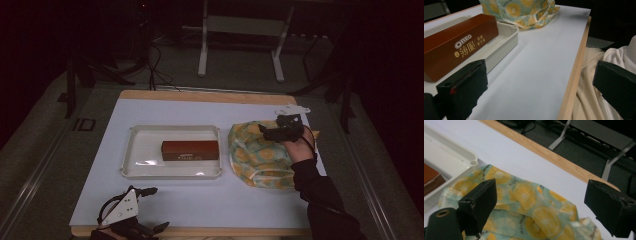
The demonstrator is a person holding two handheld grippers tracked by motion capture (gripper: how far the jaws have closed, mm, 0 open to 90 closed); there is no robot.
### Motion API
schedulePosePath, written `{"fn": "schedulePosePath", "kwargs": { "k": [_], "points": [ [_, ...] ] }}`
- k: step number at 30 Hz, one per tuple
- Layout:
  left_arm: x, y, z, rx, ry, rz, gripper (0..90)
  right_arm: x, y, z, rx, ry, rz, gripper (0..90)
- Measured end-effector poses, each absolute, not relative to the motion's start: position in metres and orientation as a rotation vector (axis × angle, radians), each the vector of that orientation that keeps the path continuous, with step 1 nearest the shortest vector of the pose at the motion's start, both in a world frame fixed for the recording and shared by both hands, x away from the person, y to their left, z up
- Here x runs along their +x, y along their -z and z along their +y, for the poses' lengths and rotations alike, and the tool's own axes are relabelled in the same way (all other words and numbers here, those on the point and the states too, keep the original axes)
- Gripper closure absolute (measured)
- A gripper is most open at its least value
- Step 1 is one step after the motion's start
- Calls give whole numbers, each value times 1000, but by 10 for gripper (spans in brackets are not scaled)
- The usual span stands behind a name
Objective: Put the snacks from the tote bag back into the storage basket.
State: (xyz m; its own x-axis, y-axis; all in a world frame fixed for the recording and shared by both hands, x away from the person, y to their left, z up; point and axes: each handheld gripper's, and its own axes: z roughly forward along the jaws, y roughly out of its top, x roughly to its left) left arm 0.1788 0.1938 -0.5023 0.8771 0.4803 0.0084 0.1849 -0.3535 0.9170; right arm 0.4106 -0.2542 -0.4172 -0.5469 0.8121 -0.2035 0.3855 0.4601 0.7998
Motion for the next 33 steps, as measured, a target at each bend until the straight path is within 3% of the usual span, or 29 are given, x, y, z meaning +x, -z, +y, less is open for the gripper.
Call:
{"fn": "schedulePosePath", "kwargs": {
  "k": [33],
  "points": [
    [179, 503, 192, 1950, -336, 485, 0, 324, 464, -314, 1146, -1091, 1944, 122]
  ]
}}
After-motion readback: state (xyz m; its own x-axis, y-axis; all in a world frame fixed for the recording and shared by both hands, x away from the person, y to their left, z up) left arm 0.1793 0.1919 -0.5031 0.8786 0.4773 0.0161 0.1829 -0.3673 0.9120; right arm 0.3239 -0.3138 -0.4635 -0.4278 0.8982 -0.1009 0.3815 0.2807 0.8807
